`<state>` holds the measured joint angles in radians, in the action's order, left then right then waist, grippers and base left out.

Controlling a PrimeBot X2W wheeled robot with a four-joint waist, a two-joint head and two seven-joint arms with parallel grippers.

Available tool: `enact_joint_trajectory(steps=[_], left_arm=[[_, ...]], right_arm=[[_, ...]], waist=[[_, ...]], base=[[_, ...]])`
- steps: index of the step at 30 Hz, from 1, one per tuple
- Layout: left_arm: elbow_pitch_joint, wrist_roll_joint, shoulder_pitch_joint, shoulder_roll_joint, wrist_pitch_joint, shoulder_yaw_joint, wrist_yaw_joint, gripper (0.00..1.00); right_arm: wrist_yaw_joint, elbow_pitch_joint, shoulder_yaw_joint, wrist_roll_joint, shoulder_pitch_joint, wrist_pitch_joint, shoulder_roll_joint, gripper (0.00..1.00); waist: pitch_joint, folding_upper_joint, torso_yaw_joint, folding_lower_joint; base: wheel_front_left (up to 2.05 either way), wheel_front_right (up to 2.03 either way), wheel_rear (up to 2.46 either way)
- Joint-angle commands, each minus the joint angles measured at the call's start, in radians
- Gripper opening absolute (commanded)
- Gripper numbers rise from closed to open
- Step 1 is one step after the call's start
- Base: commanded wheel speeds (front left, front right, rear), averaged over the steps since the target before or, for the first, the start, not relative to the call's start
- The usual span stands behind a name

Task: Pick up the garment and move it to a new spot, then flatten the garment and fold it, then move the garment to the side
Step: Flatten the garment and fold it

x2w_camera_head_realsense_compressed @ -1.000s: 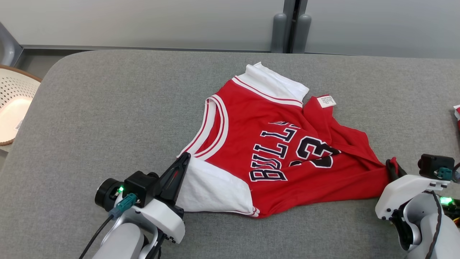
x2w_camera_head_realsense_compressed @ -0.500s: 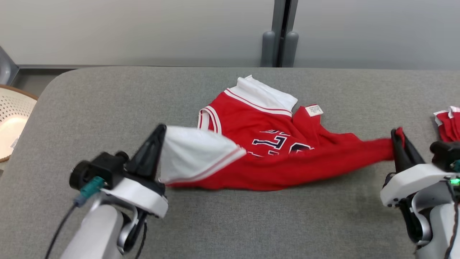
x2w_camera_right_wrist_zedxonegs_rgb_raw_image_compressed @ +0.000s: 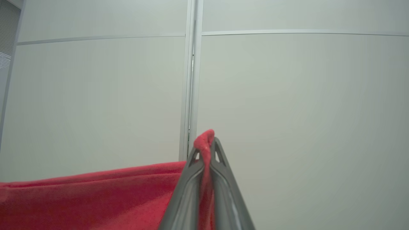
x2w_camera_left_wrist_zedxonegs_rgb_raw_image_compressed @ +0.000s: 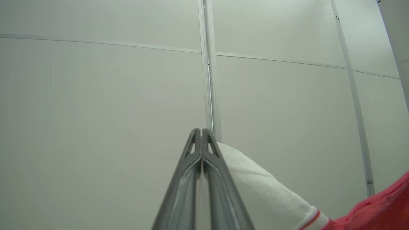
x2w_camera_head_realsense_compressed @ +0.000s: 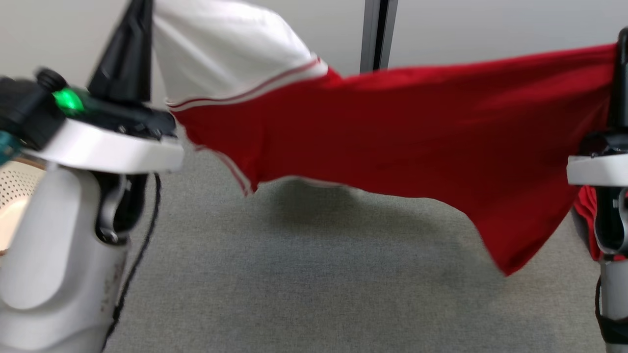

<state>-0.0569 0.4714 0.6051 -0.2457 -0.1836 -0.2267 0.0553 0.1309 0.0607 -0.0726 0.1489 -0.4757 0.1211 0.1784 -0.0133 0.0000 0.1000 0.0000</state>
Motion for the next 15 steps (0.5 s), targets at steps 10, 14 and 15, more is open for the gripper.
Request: enact_joint_trajectory(steps=[10,14,15], left_arm=[[0.107,0.025,0.142,0.002,0.046,0.059,-0.063,0.00],[0.143,0.034,0.152,0.000,0.077,0.062,-0.080,0.00],[0.146,0.035,0.155,-0.001,0.085,0.063,-0.083,0.00]], right_arm=[[-0.001,-0.079,-0.060,-0.120,-0.062,-0.030,-0.066,0.00],[-0.001,-0.111,-0.050,-0.124,-0.039,-0.077,-0.071,0.00],[-0.001,-0.114,-0.046,-0.120,-0.039,-0.093,-0.069,0.00]], waist=[[-0.043,0.0000,-0.007,0.0000],[-0.042,0.0000,-0.007,0.0000],[-0.038,0.0000,-0.007,0.0000]], base=[[0.00,0.00,0.00],[0.00,0.00,0.00],[0.00,0.00,0.00]])
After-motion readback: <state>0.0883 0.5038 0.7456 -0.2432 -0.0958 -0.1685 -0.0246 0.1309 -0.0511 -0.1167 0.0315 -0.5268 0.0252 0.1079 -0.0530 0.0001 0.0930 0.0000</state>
